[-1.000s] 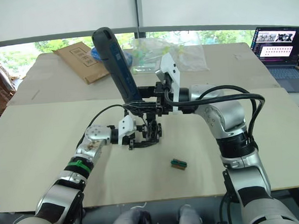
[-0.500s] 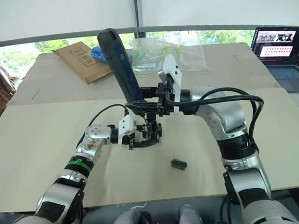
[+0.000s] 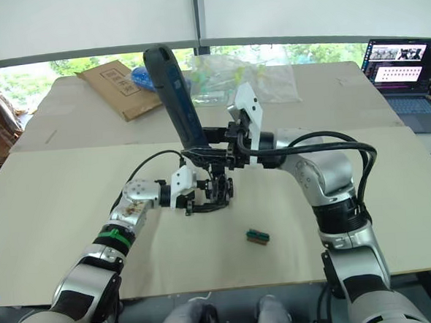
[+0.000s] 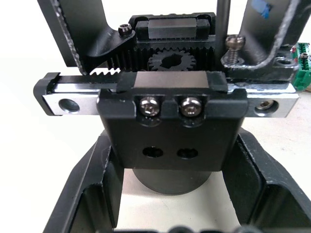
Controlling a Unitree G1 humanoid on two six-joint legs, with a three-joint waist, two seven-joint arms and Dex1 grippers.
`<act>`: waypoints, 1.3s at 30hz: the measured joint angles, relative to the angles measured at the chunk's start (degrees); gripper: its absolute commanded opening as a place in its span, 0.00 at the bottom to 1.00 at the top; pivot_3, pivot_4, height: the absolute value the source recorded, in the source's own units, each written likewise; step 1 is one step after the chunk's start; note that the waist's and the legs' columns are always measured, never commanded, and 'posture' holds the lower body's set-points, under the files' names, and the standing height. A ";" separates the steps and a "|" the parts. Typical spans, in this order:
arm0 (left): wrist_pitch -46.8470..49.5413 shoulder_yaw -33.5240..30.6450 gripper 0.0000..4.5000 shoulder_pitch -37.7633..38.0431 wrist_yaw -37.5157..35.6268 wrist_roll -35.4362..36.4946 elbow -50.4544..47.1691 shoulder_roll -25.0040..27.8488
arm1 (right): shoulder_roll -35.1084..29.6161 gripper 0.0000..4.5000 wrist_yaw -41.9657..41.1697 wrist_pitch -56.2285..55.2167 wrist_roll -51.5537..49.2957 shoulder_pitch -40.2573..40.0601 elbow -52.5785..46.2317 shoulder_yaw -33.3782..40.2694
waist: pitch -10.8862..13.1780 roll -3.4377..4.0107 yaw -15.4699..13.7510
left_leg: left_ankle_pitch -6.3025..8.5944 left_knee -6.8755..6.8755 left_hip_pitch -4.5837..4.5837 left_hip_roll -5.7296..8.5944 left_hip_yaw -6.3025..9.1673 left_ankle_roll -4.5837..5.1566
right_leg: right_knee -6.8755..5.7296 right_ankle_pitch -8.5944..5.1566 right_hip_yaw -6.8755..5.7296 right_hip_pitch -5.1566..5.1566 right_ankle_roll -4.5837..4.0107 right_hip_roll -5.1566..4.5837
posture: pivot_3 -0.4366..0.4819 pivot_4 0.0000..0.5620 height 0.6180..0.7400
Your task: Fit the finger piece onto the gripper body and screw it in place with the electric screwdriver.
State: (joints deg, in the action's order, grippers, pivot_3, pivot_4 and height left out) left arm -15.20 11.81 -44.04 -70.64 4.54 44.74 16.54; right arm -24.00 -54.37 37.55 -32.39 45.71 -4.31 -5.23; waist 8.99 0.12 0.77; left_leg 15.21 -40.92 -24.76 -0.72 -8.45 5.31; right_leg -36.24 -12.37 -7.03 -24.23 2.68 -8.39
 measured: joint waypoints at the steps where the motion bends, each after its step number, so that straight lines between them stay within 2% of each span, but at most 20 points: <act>1: 0.00 0.00 0.51 0.00 0.00 0.00 0.00 0.00 | 0.07 0.43 0.13 -0.16 0.02 -0.27 0.00 0.08 | 0.00 0.00 0.00 | 0.00 0.00 0.00 0.00 0.00 0.00 | 0.00 0.00 0.00 0.00 0.00 0.00 | 0.48 0.27 0.93; 17: 0.00 0.00 0.51 -0.22 -0.15 0.00 0.26 0.00 | -0.33 0.43 1.07 -2.08 -0.32 -0.26 -1.07 1.04 | 0.00 0.00 0.01 | 0.00 0.00 0.00 0.00 0.00 0.00 | 0.00 0.00 0.00 -0.01 0.00 0.00 | 0.48 0.27 0.93; 23: 0.00 0.00 0.51 -0.23 -0.16 0.00 0.30 -0.01 | -1.12 0.43 1.93 0.46 -2.90 1.99 -3.69 3.51 | 0.00 0.00 -0.01 | 0.00 0.00 0.00 0.00 0.01 0.00 | 0.01 0.00 0.00 0.00 0.00 0.00 | 0.48 0.27 0.93; 39: -1.04 0.00 0.51 -0.25 -0.13 -0.01 0.76 -0.05 | 0.18 0.43 4.90 3.73 -4.84 -0.33 -5.31 3.79 | 0.00 0.00 -0.01 | 0.00 0.00 0.00 0.00 0.01 0.00 | 0.01 0.00 0.01 0.00 0.00 0.00 | 0.48 0.27 0.93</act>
State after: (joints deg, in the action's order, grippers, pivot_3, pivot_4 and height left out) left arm -16.24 11.81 -44.29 -70.77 4.53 45.50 16.48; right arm -23.81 -49.48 41.28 -37.24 45.38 -9.62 -1.44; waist 8.99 0.12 0.76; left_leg 15.21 -40.92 -24.76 -0.72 -8.45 5.31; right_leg -36.24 -12.37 -7.03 -24.23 2.68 -8.39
